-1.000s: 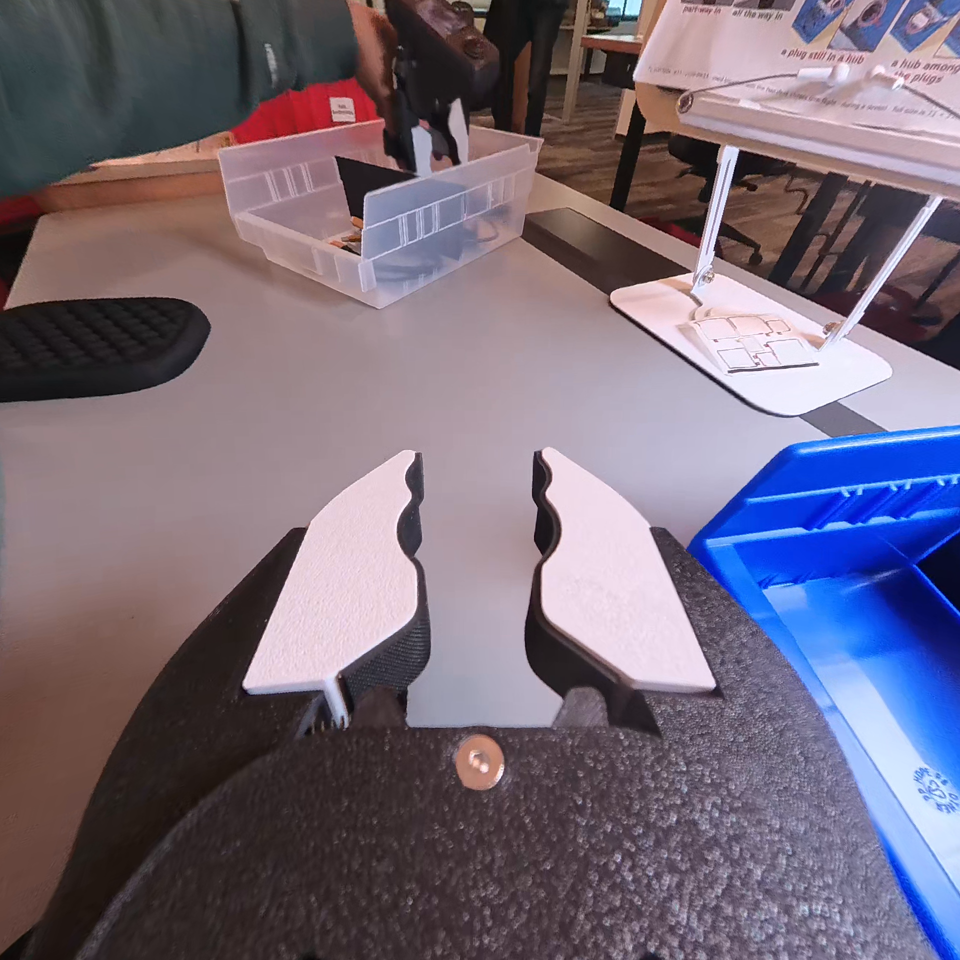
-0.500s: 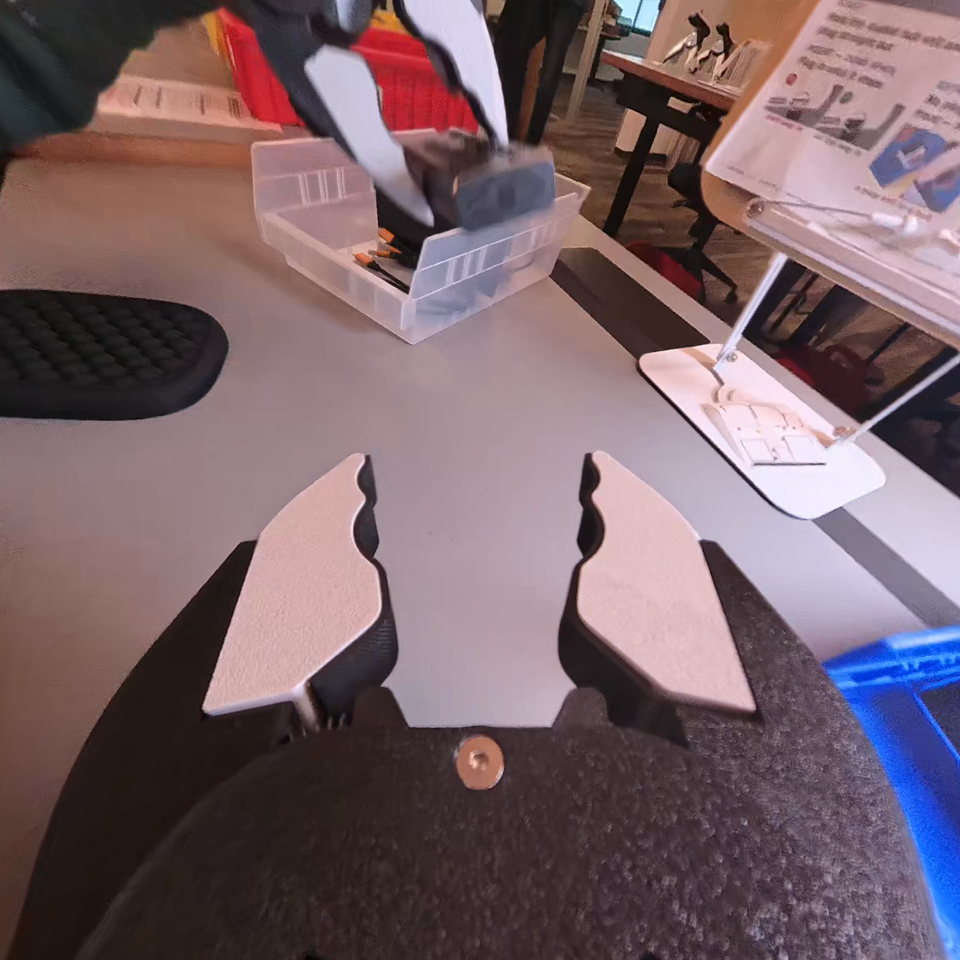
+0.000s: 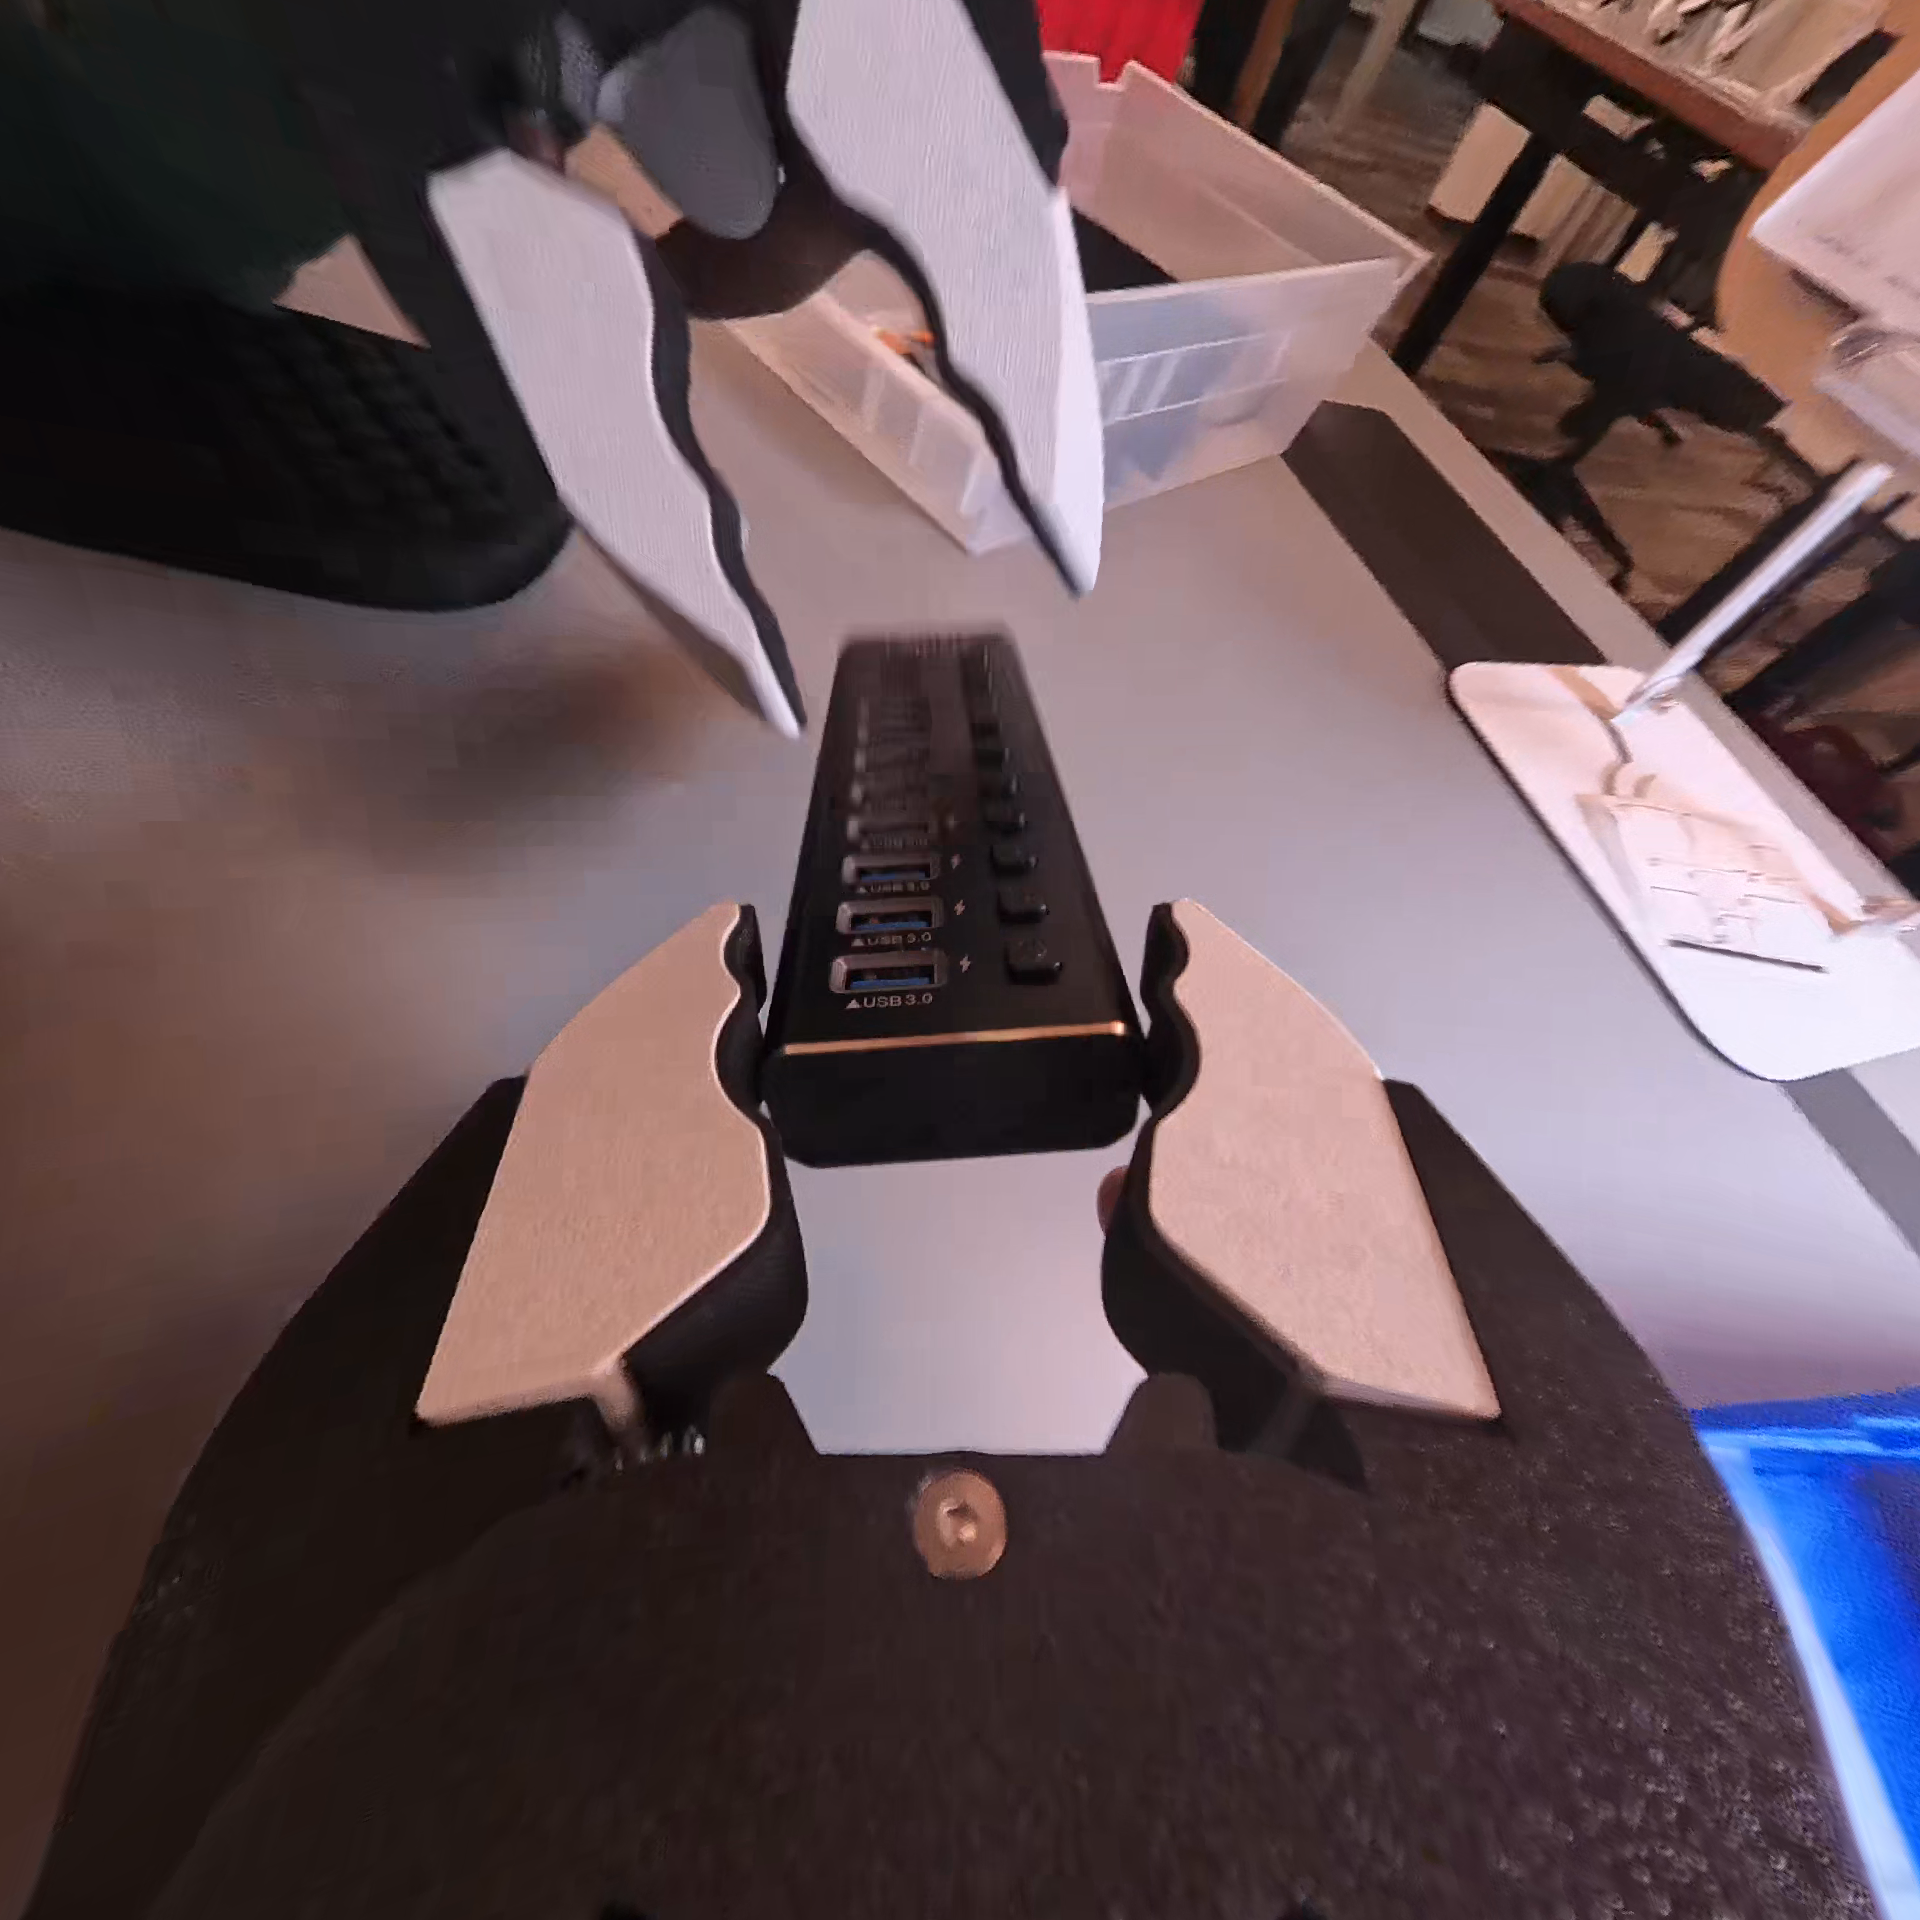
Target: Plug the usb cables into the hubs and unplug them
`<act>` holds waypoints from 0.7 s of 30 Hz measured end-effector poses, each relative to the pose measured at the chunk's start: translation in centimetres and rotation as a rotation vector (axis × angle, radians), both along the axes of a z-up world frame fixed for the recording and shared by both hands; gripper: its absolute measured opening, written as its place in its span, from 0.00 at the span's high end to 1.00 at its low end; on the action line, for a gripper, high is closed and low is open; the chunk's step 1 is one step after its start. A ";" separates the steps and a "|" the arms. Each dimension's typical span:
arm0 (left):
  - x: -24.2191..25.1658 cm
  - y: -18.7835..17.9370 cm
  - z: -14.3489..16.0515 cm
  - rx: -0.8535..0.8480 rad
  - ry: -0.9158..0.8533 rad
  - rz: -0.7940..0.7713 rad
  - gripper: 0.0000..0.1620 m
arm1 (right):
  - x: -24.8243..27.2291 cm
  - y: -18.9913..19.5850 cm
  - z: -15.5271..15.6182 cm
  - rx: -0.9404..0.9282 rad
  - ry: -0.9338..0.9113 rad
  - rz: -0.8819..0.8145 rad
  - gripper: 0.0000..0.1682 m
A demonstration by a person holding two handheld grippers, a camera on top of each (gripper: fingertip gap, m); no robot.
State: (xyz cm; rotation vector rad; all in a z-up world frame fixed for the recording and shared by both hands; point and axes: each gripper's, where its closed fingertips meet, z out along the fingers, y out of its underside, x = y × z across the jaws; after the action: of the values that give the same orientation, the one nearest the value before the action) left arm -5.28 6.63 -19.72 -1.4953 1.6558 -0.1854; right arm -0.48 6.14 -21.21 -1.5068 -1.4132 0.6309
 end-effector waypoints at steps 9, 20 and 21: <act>-3.1 -0.6 -8.3 -0.365 -0.009 0.024 0.48 | 1.6 -0.3 -3.0 -0.161 -0.080 0.108 0.58; -1.1 -2.1 -10.1 -0.454 0.023 -0.093 0.63 | 4.3 -2.4 -8.3 -0.206 -0.489 0.144 0.57; -1.0 -2.4 -10.1 -0.477 0.027 -0.111 0.63 | 3.9 -2.8 -8.0 -0.218 -0.484 0.154 0.57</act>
State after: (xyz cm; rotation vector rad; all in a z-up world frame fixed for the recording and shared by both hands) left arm -6.23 4.28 -29.87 -1.7541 1.7987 -0.6628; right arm 3.44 3.37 -29.23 -1.8171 -1.8892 0.5468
